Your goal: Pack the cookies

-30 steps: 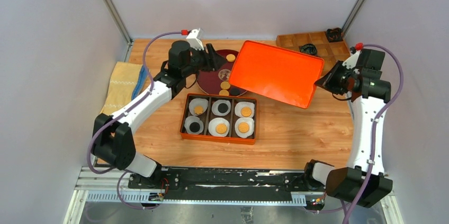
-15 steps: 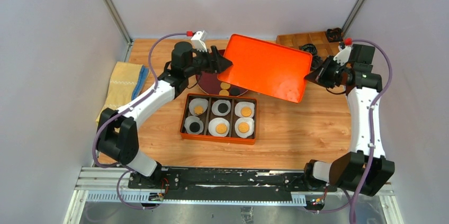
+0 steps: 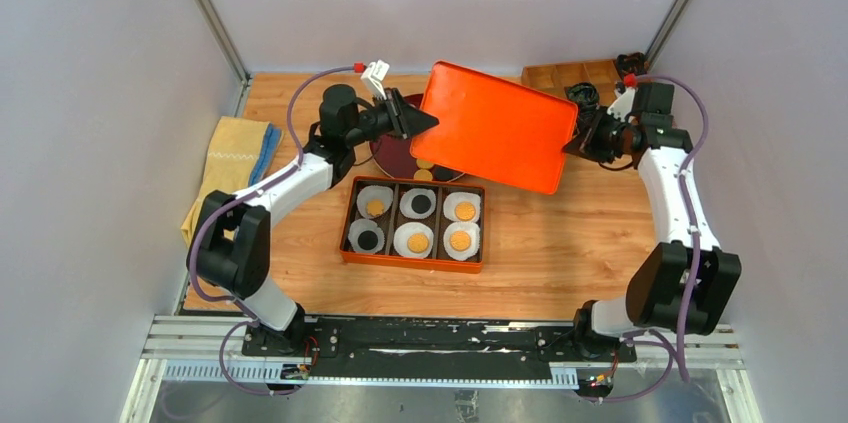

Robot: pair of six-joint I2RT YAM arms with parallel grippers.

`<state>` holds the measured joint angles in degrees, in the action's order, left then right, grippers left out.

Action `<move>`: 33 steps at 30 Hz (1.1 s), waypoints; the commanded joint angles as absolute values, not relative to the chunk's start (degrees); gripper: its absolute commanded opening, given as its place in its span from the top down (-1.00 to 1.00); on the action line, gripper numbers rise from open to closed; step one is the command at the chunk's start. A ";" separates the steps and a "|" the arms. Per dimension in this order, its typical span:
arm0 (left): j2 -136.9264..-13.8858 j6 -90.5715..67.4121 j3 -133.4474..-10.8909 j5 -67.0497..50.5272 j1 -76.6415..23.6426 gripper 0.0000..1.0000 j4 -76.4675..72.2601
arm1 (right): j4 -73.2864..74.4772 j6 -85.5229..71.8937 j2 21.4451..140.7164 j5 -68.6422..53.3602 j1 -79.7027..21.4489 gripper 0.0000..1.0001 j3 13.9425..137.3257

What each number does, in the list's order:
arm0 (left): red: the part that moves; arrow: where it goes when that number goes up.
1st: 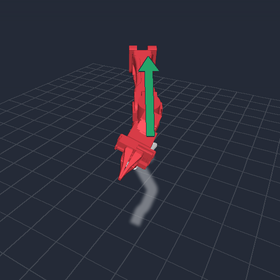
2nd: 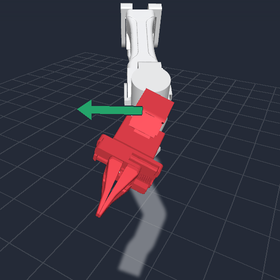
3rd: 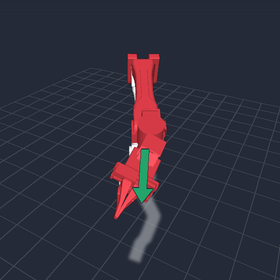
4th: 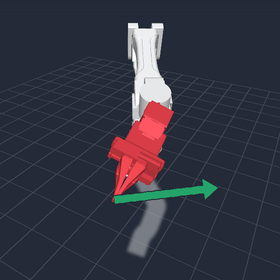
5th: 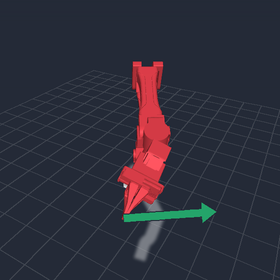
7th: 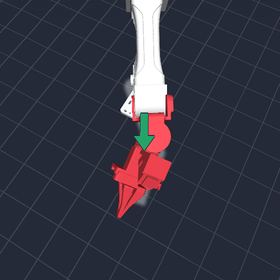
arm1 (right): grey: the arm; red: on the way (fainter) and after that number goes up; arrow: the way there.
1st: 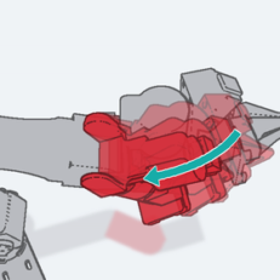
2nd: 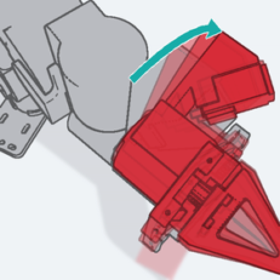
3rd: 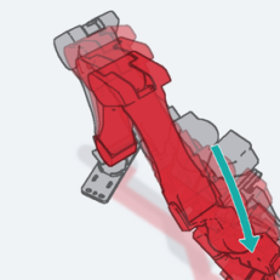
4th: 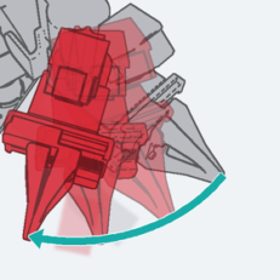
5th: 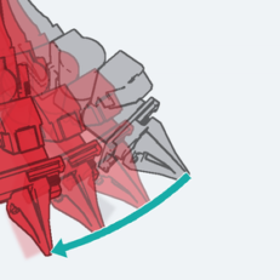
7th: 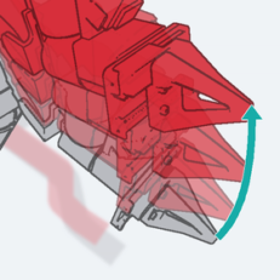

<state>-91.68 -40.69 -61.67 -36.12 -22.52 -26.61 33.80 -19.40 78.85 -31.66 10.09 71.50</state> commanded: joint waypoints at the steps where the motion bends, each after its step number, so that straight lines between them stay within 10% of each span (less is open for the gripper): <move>1: -91.23 -40.35 -59.09 -38.93 -23.25 0.78 -29.18 | 31.59 -17.88 79.41 -30.29 5.53 0.79 73.29; 6: -89.58 -42.33 -58.05 -38.52 -23.13 0.82 -29.17 | 31.15 -16.30 78.49 -23.39 3.05 -0.24 75.21; 9: -89.30 -44.22 -58.05 -37.95 -22.59 0.81 -29.18 | 30.44 -15.79 76.77 -20.17 2.04 -0.53 75.84; 33: -98.89 -40.61 -107.67 -33.88 -20.13 0.93 32.89 | 4.34 23.00 65.78 48.35 -52.68 -0.66 57.06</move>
